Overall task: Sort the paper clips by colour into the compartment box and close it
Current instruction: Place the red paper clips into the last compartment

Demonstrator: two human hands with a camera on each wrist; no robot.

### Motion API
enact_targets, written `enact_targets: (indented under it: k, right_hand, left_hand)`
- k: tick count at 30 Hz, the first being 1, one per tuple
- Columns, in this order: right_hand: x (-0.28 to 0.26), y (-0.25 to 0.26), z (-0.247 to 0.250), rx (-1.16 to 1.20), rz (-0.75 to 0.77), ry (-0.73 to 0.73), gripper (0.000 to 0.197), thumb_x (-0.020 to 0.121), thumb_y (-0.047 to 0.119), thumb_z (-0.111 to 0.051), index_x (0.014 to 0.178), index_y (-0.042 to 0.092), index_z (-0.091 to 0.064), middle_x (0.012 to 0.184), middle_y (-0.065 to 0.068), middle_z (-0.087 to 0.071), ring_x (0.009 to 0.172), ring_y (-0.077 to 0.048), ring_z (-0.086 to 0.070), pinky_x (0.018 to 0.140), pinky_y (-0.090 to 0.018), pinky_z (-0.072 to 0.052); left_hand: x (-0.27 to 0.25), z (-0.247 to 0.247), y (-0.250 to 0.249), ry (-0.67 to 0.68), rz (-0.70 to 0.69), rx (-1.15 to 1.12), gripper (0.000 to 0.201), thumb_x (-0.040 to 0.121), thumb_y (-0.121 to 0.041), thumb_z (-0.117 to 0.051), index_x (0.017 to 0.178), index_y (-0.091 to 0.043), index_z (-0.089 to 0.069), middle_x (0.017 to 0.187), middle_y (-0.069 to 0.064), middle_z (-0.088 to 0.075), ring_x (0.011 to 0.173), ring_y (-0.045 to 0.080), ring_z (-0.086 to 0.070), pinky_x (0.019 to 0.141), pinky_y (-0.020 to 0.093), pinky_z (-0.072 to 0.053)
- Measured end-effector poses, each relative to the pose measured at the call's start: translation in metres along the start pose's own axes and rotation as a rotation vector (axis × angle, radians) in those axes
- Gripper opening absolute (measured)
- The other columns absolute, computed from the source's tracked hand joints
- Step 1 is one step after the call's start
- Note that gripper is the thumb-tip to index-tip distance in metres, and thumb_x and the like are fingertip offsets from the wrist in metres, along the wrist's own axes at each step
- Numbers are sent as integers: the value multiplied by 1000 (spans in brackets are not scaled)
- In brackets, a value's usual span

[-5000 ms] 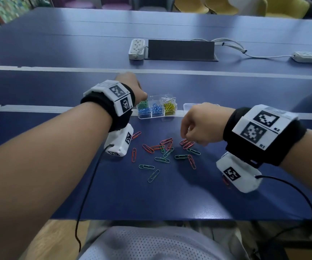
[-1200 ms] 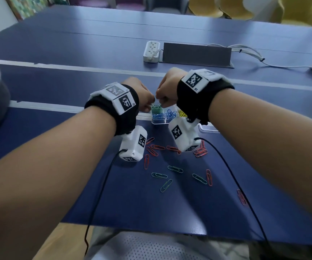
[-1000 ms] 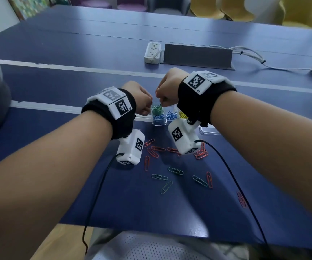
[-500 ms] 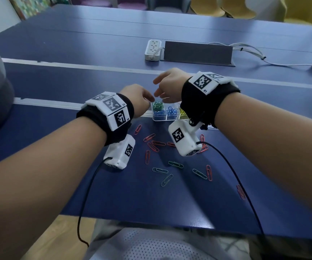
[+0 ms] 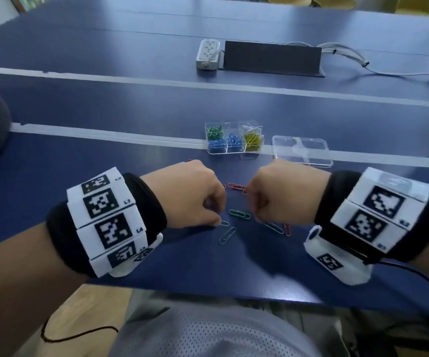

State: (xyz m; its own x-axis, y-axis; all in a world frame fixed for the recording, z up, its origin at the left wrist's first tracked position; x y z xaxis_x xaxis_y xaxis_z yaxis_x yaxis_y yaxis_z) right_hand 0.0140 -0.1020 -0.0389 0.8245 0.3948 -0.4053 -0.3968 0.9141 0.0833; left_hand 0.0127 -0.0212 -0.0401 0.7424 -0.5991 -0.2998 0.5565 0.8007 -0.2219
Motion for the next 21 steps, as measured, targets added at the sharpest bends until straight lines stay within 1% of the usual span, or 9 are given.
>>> enact_targets:
  k: [3,6,9,12,14,16,18,20,21]
  right_hand:
    - [-7,-2,-9,-52,2,20,15,76,15,-61,89,18,-68,91,-6,-70,88,-29,-65,76,-30,-54]
    - [-9,2,-12,-35,27,14,20,75,11,-57,90,19,-67,93,-6,-68,89,-31,-64,76,-31,-54]
    - [-8,8,-12,-26,51,3,18,75,11,-56,88,21,-63,93,-4,-67,90,-30,-63,72,-29,-51]
    - [-7,12,-7,7,65,-29,16,76,15,-58,84,28,-58,88,-1,-63,90,-29,-62,73,-30,-50]
    - [-4,15,-2,11,75,-72,18,78,16,-56,91,24,-65,92,-4,-65,90,-30,-62,73,-30,-50]
    - [1,18,0,-11,81,-110,22,81,14,-52,96,18,-69,96,-10,-66,88,-33,-61,71,-29,-47]
    - [6,21,-1,-39,93,-131,16,84,14,-51,90,11,-65,91,-13,-63,78,-34,-55,65,-29,-42]
    - [7,25,-2,-53,101,-125,10,86,18,-51,77,13,-53,82,-12,-52,73,-32,-48,63,-29,-36]
    - [6,28,-3,-49,106,-112,11,86,20,-52,76,15,-51,81,-12,-50,74,-32,-49,63,-29,-35]
  left_hand:
    - [0,-3,-8,8,0,120,26,80,-46,-61,98,-29,-69,95,-9,-67,78,9,-49,82,24,-47]
    - [3,-9,-16,53,-3,201,20,81,-39,-61,92,-24,-68,102,-4,-63,93,21,-60,80,33,-52]
    - [5,-12,-17,86,30,222,14,83,-34,-62,93,-28,-70,109,-3,-59,102,23,-60,75,34,-50]
    - [4,-13,-17,100,17,194,13,83,-30,-61,88,-27,-72,101,0,-61,97,24,-61,80,36,-53]
    - [1,-12,-19,97,4,185,13,83,-26,-56,75,-26,-67,92,2,-63,87,24,-60,81,37,-53]
    - [-2,-8,-20,75,25,184,16,83,-23,-51,68,-27,-54,85,1,-61,76,21,-53,78,33,-53]
    - [-4,-5,-22,39,48,190,14,83,-21,-48,71,-24,-54,80,0,-57,70,20,-46,74,31,-51]
    - [-6,-9,-27,36,47,193,15,84,-22,-47,82,-20,-62,86,3,-61,74,24,-53,73,30,-50]
    - [-6,-13,-29,48,38,189,17,85,-22,-47,87,-20,-64,91,4,-62,79,26,-57,73,30,-50]
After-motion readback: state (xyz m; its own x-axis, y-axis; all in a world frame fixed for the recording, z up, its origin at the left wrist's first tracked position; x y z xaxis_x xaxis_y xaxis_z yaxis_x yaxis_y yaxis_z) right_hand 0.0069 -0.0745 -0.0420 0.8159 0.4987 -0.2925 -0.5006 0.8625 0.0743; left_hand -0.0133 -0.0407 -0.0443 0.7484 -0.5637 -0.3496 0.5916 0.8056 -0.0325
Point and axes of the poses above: each hand's wrist, its own x-axis towards the middle knuckle, its own z-axis out of the back of the hand, y = z × x, the point moved 9 cm from there along x, towards the middle knuckle
